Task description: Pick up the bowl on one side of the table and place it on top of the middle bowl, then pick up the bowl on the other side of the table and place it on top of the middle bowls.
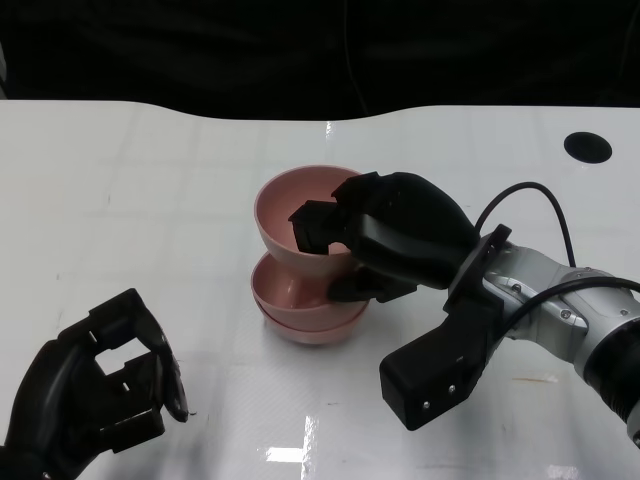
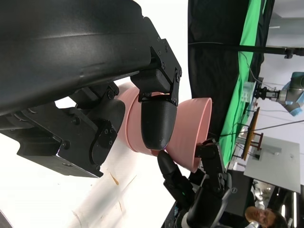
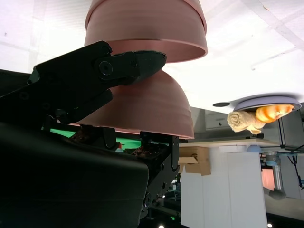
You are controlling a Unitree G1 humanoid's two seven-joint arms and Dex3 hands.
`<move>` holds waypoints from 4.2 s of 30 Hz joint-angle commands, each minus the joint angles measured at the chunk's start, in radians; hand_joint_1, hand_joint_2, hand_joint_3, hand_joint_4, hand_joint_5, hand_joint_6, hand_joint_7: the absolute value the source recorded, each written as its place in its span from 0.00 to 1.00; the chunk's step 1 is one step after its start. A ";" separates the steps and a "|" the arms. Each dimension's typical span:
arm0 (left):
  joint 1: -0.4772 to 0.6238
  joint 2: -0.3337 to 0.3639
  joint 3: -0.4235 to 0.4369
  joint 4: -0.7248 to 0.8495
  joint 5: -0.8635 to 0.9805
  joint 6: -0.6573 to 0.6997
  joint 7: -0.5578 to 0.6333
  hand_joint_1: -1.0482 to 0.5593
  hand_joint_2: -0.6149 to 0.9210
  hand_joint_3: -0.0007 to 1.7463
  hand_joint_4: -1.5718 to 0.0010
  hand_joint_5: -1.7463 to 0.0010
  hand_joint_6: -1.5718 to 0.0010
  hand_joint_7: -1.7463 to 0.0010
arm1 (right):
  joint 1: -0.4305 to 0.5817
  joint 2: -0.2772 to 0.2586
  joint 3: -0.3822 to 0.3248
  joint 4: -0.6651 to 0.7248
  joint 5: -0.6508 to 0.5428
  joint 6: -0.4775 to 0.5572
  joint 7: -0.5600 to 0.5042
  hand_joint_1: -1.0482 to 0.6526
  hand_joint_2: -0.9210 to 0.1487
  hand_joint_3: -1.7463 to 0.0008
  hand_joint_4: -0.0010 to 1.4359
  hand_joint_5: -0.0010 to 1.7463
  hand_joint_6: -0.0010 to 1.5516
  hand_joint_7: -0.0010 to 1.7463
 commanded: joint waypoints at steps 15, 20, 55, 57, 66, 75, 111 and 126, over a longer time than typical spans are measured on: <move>0.012 0.007 0.005 -0.014 -0.004 0.012 0.001 0.75 0.86 0.83 0.41 0.00 0.55 0.00 | -0.021 0.020 0.043 0.044 0.000 -0.030 -0.023 0.45 0.00 0.91 0.62 1.00 0.42 0.85; 0.014 0.005 0.003 -0.014 0.004 0.002 0.002 0.74 0.84 0.85 0.41 0.00 0.55 0.00 | -0.016 0.018 0.053 0.034 -0.006 -0.018 -0.026 0.45 0.03 0.91 0.61 1.00 0.40 0.91; 0.020 0.004 0.004 -0.035 0.004 0.025 0.023 0.75 0.86 0.81 0.42 0.00 0.57 0.00 | 0.079 -0.061 0.049 -0.190 -0.026 0.153 0.179 0.07 0.00 0.64 0.00 0.00 0.02 0.01; 0.018 0.003 0.003 -0.034 0.004 0.026 0.025 0.75 0.86 0.81 0.42 0.00 0.57 0.00 | 0.096 -0.068 0.032 -0.203 -0.024 0.129 0.086 0.10 0.00 0.70 0.01 0.01 0.07 0.02; 0.002 0.006 0.011 -0.002 -0.001 0.003 0.009 0.77 0.87 0.83 0.41 0.00 0.55 0.00 | 0.260 -0.100 -0.155 -0.331 0.185 0.011 -0.059 0.29 0.00 0.86 0.48 0.17 0.44 0.07; 0.002 0.024 0.020 -0.014 -0.002 0.038 0.021 0.74 0.87 0.80 0.46 0.00 0.60 0.00 | 0.533 -0.036 -0.344 -0.507 0.593 0.003 0.108 0.45 0.00 0.95 0.69 0.29 0.64 0.08; -0.013 0.017 0.030 0.008 -0.004 0.039 0.018 0.74 0.89 0.77 0.47 0.00 0.61 0.00 | 0.936 0.204 -0.688 -0.662 1.335 0.348 0.739 0.55 0.22 0.51 0.58 1.00 0.39 0.97; -0.002 -0.001 0.037 0.006 -0.007 0.006 0.019 0.74 0.87 0.82 0.44 0.00 0.59 0.00 | 0.932 0.229 -0.759 -0.724 1.474 0.527 0.761 0.56 0.26 0.46 0.59 1.00 0.42 0.93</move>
